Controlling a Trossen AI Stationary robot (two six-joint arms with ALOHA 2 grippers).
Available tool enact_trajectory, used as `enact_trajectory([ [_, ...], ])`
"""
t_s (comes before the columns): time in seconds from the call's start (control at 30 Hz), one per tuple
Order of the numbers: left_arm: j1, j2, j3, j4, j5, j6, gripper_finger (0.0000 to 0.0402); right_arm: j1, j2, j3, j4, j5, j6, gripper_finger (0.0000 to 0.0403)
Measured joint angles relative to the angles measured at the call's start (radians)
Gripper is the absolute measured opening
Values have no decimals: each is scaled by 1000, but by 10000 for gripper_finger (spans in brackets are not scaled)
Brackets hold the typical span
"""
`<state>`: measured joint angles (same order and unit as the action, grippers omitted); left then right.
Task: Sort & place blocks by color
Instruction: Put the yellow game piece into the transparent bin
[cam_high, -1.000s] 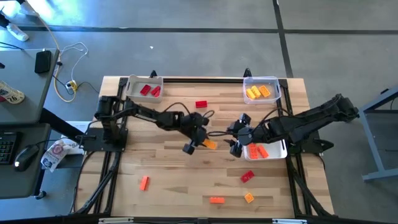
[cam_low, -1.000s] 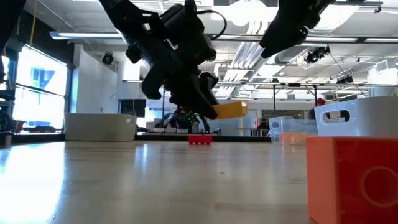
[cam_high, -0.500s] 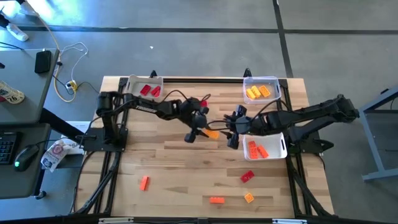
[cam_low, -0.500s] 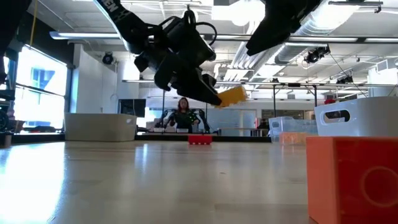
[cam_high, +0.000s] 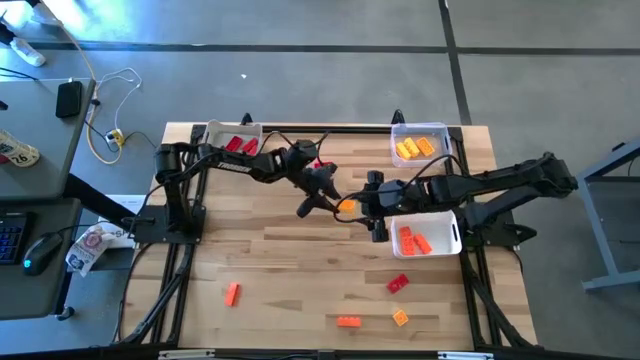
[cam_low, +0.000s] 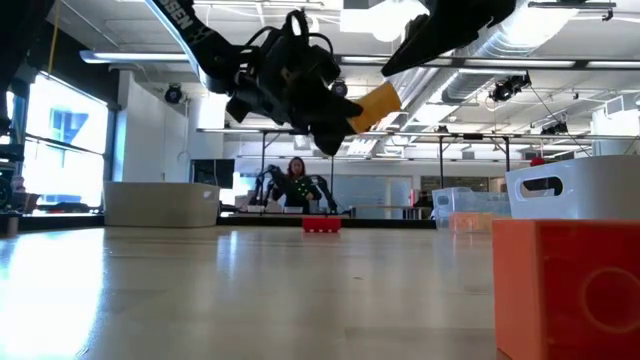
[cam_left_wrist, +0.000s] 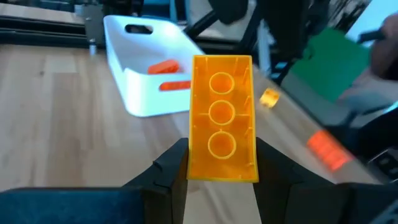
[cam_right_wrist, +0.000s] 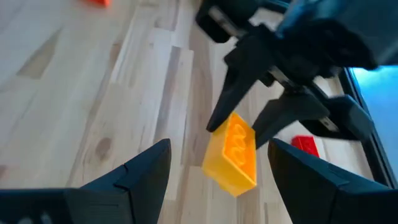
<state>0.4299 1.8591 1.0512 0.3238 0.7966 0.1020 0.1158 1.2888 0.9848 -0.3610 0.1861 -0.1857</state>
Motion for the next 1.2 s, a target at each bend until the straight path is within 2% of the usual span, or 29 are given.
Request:
enact_trajectory([
  [0.27, 4, 0, 0, 94, 106, -178, 111, 0, 0, 0, 9, -1, -95, 256],
  [0.47, 1, 0, 0, 176, 124, -312, 111, 0, 0, 0, 42, -12, -111, 247],
  [0.7, 0, 0, 0, 218, 138, -411, 111, 0, 0, 0, 54, -4, -111, 189],
  [1.0, 0, 0, 0, 218, 155, -430, 111, 1, 0, 0, 70, -8, -126, 80],
  [1.2, 1, 0, 0, 220, 161, -447, 138, 1, 0, 0, 71, -7, -118, 75],
])
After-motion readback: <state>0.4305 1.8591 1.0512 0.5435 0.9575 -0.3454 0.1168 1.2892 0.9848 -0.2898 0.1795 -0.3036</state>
